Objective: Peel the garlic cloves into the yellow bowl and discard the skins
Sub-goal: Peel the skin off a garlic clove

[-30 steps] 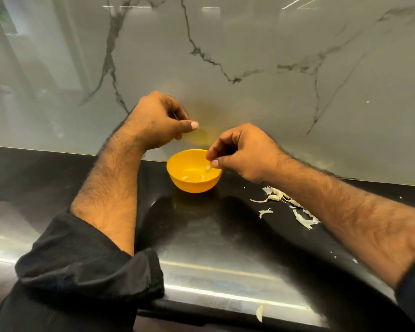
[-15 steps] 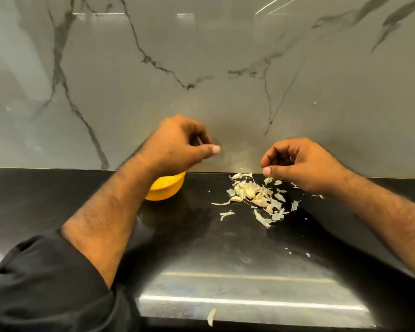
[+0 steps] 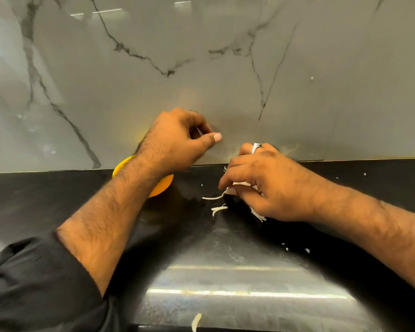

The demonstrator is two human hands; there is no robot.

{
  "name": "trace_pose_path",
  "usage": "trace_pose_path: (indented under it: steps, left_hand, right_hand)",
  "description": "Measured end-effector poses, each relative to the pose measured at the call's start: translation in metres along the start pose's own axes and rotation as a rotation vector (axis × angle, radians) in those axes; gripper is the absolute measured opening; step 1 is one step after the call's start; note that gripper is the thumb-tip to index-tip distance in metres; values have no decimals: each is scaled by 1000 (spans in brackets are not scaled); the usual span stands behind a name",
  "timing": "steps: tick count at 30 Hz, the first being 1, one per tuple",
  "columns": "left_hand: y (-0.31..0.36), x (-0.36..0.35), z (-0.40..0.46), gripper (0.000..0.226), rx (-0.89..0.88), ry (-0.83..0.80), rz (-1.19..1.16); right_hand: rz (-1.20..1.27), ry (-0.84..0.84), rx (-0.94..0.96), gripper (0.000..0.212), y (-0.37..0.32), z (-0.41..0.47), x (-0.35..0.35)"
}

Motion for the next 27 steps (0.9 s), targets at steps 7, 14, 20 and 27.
trace_pose_path:
  steps: [7, 14, 20, 27]
  left_hand:
    - [-7, -7, -5, 23, 32, -77, -120]
    - [-2, -15, -7, 23, 4, -112, -147]
    - [3, -10, -9, 22, -29, -92, -132]
    - [0, -11, -9, 20, -37, -84, -154]
  right_hand:
    - [109, 92, -59, 31, 13, -3, 6]
    - [107, 104, -53, 18, 14, -4, 6]
    - [-163, -44, 136, 25, -19, 2, -14]
    - [249, 26, -227, 46, 37, -13, 12]
Point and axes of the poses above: each hand's wrist, its own z-axis towards the middle knuckle, its own x-axis out of the back of the hand, y = z × x, the point moved 8 cm from there along z, towards the middle knuckle, and after that the axes turned 5 degrees about x, right-handed, at the moved point
